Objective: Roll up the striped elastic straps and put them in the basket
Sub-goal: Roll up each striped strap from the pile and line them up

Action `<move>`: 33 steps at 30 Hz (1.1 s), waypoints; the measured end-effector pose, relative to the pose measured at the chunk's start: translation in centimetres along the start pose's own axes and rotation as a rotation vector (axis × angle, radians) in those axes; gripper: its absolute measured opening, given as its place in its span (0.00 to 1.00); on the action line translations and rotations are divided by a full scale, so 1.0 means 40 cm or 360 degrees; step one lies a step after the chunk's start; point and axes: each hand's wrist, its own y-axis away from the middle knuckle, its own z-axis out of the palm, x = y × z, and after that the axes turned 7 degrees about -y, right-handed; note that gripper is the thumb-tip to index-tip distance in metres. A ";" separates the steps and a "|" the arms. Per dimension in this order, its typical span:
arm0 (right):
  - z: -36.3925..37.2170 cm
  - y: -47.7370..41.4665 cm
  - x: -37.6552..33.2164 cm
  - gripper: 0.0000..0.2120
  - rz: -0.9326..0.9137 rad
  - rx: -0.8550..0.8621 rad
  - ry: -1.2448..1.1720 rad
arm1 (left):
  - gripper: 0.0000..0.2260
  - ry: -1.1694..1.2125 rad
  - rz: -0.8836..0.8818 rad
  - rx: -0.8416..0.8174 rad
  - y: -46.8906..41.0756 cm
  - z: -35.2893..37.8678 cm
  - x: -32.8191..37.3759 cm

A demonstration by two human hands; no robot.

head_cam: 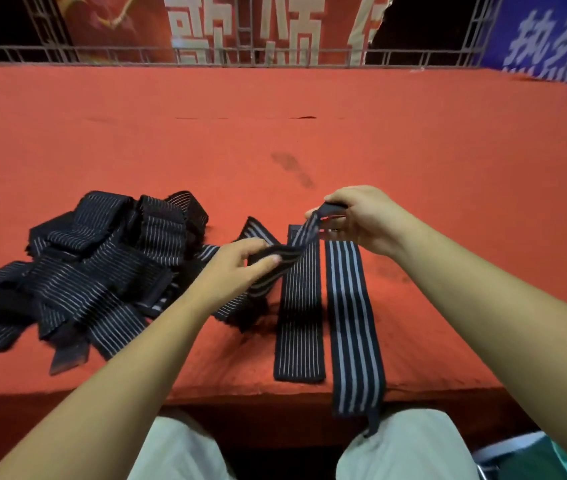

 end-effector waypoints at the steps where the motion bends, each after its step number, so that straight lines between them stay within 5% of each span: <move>1: -0.005 -0.002 0.000 0.07 0.0007 0.0067 -0.0066 | 0.13 -0.0007 -0.0010 0.0094 0.002 -0.008 0.000; 6: -0.024 -0.009 -0.002 0.05 0.0080 -0.0041 -0.0206 | 0.22 0.0006 -0.0091 0.0427 -0.009 -0.044 0.005; 14: 0.016 0.000 -0.013 0.37 -0.0060 -0.0380 -0.0038 | 0.20 0.0077 -0.0174 0.0481 -0.042 -0.075 0.030; 21: 0.010 0.005 -0.029 0.16 -0.0066 -0.0547 -0.0442 | 0.21 0.0075 -0.0278 0.0553 -0.066 -0.117 0.044; 25: 0.031 0.002 -0.047 0.05 -0.0288 -0.0197 -0.0006 | 0.20 0.0065 -0.0246 0.0478 -0.069 -0.120 0.058; 29: 0.063 0.002 -0.096 0.07 -0.0351 -0.0035 0.0100 | 0.04 0.0063 -0.0175 0.0518 -0.088 -0.109 0.058; 33: 0.117 0.001 -0.144 0.05 -0.0326 -0.0061 -0.0027 | 0.07 -0.0028 0.0027 0.0481 -0.107 -0.085 0.094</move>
